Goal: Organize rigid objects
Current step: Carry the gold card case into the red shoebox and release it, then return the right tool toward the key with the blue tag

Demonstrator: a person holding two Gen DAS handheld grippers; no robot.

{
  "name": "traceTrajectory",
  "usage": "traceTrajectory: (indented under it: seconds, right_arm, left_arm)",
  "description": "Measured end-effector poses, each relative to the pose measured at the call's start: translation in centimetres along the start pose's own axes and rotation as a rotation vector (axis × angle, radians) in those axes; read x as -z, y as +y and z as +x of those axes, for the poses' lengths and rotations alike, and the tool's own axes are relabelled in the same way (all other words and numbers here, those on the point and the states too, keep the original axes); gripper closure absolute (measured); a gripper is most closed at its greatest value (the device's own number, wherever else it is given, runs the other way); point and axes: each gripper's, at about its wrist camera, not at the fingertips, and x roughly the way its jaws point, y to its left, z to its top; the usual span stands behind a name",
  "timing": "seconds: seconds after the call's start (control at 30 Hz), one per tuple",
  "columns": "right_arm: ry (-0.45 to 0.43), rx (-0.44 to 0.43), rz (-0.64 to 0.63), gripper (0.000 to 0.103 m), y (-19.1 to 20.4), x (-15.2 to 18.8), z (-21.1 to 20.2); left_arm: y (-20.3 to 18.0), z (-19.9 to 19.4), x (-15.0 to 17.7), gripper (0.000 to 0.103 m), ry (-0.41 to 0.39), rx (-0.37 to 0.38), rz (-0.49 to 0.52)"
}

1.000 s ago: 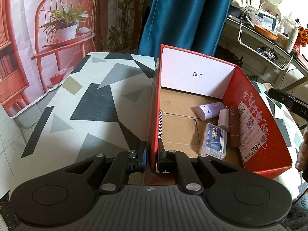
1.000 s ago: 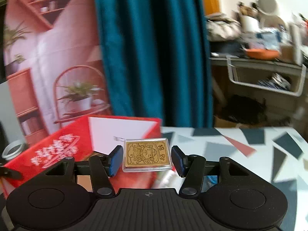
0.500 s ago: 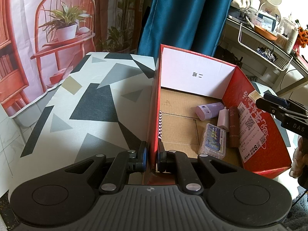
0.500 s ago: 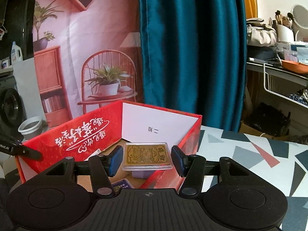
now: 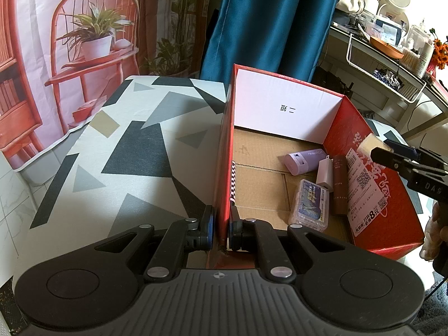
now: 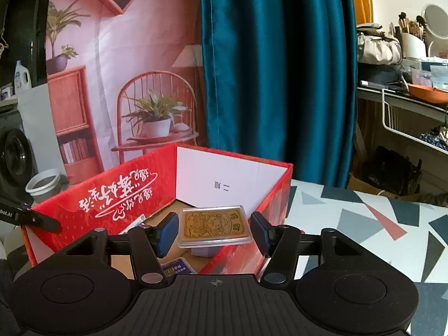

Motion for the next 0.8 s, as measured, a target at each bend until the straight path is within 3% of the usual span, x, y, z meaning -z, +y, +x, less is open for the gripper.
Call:
traceTrajectory:
  seconds: [0.3,0.8]
  right_arm:
    - [0.006,0.015,0.025,0.046,-0.7,0.6,-0.2]
    - [-0.052,0.125,0.149,0.046,-4.5,1.0,-1.3]
  left_arm:
    - [0.0,0.0,0.0,0.092,0.000,0.000,0.000]
    - [0.1,0.1,0.1,0.092,0.000,0.000,-0.002]
